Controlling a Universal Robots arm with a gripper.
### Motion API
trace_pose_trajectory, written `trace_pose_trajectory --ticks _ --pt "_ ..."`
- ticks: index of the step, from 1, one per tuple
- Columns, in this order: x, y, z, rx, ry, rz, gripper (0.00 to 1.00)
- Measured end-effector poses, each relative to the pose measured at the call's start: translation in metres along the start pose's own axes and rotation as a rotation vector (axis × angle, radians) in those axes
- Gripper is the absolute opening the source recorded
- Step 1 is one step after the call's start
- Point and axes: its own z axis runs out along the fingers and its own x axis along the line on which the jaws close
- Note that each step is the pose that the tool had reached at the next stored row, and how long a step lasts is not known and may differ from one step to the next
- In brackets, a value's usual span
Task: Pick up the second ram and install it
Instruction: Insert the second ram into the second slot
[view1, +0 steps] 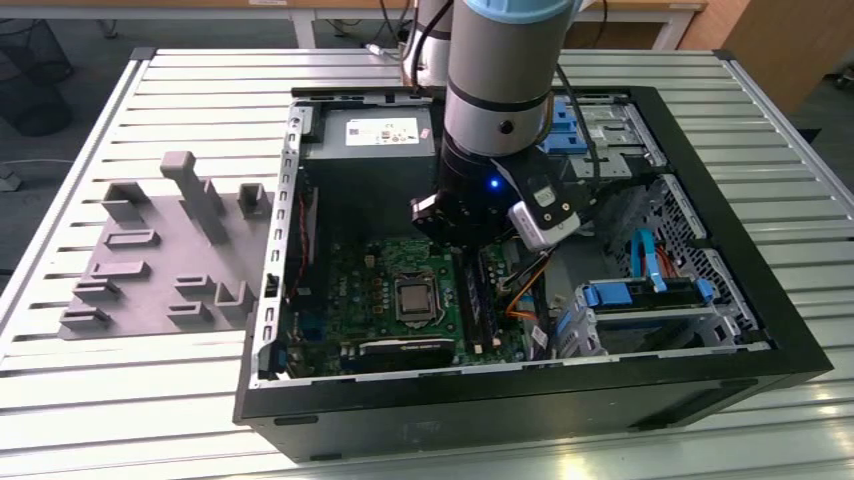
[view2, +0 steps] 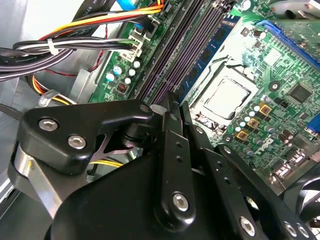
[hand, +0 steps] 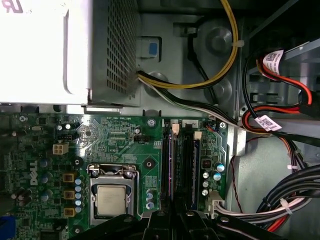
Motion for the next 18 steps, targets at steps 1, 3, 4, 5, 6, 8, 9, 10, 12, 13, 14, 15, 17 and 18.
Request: trace_pose_trajectory --ticks 1,3,4,5,6,8,9,10,12,13,14,15,17,18 --pt "0.0000 0.0000 0.0000 0.0000 0.0000 0.000 0.14" --pt "0.0000 0.0000 0.0002 -0.0001 0.0000 0.000 0.14" --pt "0.0000 0.0000 0.0006 -0.0004 -0.0002 0.000 0.14" --pt "0.0000 0.0000 0.0010 -0.0004 -0.0002 0.000 0.14" --pt "0.0000 -0.0002 0.0013 -0.0001 -0.0001 0.000 0.14" --pt "0.0000 -0.0002 0.0015 -0.0002 -0.0001 0.000 0.14" --pt "0.0000 -0.0002 0.0015 -0.0001 0.0000 0.000 0.14" --pt "0.0000 -0.0003 0.0015 -0.0001 0.0000 0.000 0.14" --pt "0.0000 -0.0003 0.0015 -0.0002 -0.0001 0.000 0.14" --pt "0.0000 -0.0003 0.0015 -0.0001 -0.0001 0.000 0.14" --pt "0.0000 -0.0003 0.0015 -0.0001 -0.0001 0.000 0.14" --pt "0.0000 -0.0003 0.0015 0.0000 0.0000 0.000 0.14" --pt "0.0000 -0.0003 0.0016 0.0000 0.0000 0.000 0.14" --pt "0.0000 -0.0005 0.0020 -0.0004 -0.0002 0.000 0.14"
